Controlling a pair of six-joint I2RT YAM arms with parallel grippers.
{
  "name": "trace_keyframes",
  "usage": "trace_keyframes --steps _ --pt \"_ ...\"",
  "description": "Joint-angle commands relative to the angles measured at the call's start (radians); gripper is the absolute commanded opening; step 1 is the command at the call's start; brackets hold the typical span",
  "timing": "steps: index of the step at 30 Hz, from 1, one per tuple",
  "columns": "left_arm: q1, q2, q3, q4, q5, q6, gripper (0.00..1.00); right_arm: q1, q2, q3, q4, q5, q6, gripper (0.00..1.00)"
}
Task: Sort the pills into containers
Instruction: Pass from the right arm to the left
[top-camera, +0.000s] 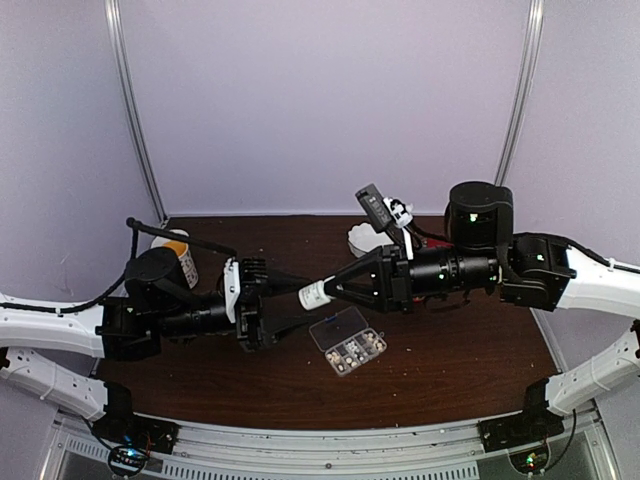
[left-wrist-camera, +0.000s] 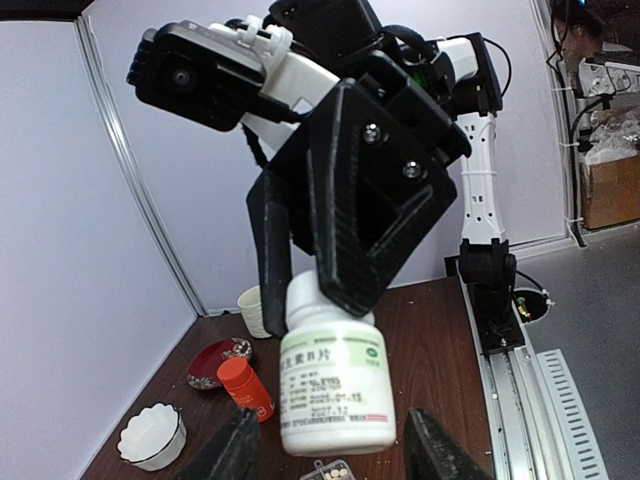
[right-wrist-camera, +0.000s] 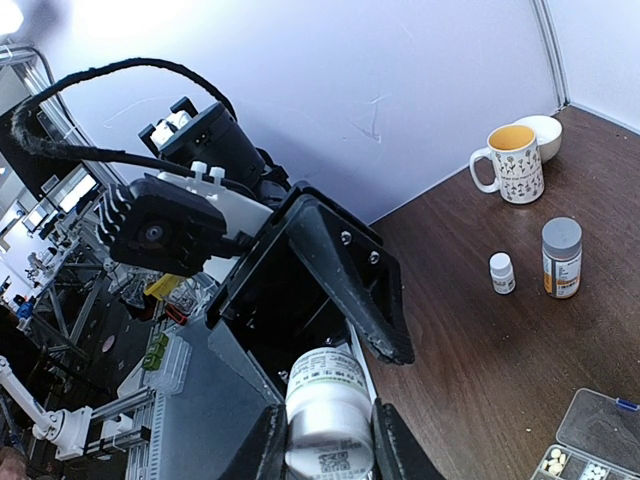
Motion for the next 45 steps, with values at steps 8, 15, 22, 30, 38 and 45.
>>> trace_keyframes --steps 8,15,22,30,38,45 --pt "-0.004 -0.003 0.014 0.076 0.005 -0.004 0.53 0.005 0.003 0.000 0.028 -0.002 -0.005 0.06" --pt "-0.003 -0.010 0.008 0.091 0.002 0.001 0.58 0.005 0.012 0.005 0.019 -0.003 -0.005 0.06" --pt "-0.004 -0.009 0.010 0.087 0.008 0.016 0.35 0.006 0.013 0.012 0.014 0.004 -0.001 0.07" --pt "-0.004 -0.016 0.016 0.069 -0.014 0.002 0.23 0.006 0.003 0.003 0.018 0.011 -0.016 0.10" --pt "-0.004 0.009 0.107 -0.054 -0.052 -0.027 0.15 0.005 0.014 0.035 -0.001 -0.001 -0.102 0.13" --pt "-0.002 -0.017 0.110 -0.089 -0.031 -0.055 0.10 0.003 0.000 0.015 0.029 -0.054 -0.320 0.53"
